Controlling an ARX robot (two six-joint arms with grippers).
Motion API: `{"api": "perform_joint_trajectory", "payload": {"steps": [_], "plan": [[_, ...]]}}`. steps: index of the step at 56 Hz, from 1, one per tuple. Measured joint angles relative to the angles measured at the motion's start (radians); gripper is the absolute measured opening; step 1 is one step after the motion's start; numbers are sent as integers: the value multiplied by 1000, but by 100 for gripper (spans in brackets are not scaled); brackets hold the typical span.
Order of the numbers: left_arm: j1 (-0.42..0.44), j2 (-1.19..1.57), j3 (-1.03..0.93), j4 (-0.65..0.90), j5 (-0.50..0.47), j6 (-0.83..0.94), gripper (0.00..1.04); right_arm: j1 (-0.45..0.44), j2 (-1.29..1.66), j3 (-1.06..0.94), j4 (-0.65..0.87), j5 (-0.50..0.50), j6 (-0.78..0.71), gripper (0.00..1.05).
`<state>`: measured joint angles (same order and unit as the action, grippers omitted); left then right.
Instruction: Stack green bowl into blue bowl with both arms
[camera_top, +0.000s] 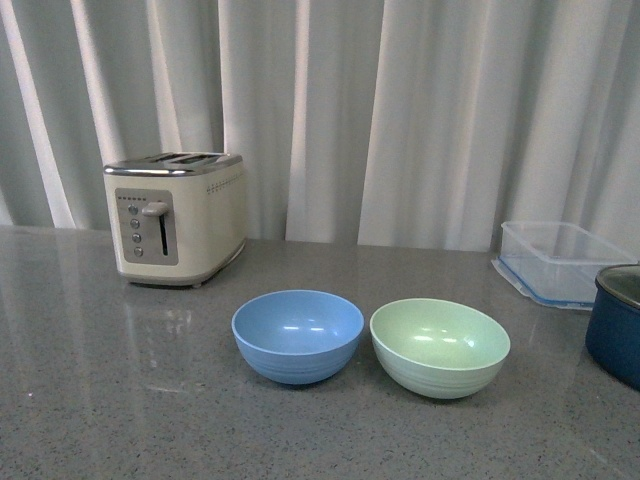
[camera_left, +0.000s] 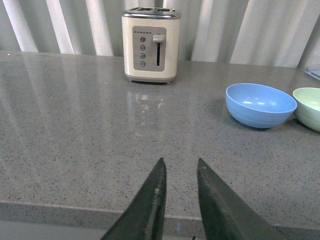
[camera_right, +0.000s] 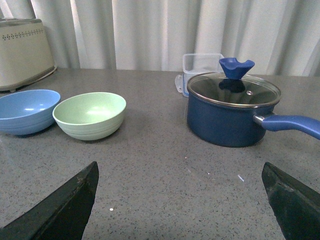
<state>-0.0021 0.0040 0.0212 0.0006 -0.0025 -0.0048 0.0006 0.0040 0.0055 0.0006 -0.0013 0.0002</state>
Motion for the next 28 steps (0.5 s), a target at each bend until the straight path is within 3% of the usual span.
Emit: {"api": "perform_joint_trajectory", "payload": {"steps": [5, 8, 11, 14, 23, 28], "plan": [[0, 0, 0, 0, 0, 0, 36, 0, 3, 1, -3, 0, 0, 95], [0, 0, 0, 0, -1, 0, 46, 5, 98, 82, -190, -11, 18, 95], [0, 0, 0, 0, 0, 0, 56, 22, 329, 230, -459, -3, 38, 95], [0, 0, 0, 0, 2, 0, 68, 58, 561, 353, -632, 4, 51, 95], [0, 0, 0, 0, 2, 0, 98, 142, 909, 569, -582, 12, 65, 95], [0, 0, 0, 0, 2, 0, 97, 171, 1023, 666, -555, 15, 74, 95]]}}
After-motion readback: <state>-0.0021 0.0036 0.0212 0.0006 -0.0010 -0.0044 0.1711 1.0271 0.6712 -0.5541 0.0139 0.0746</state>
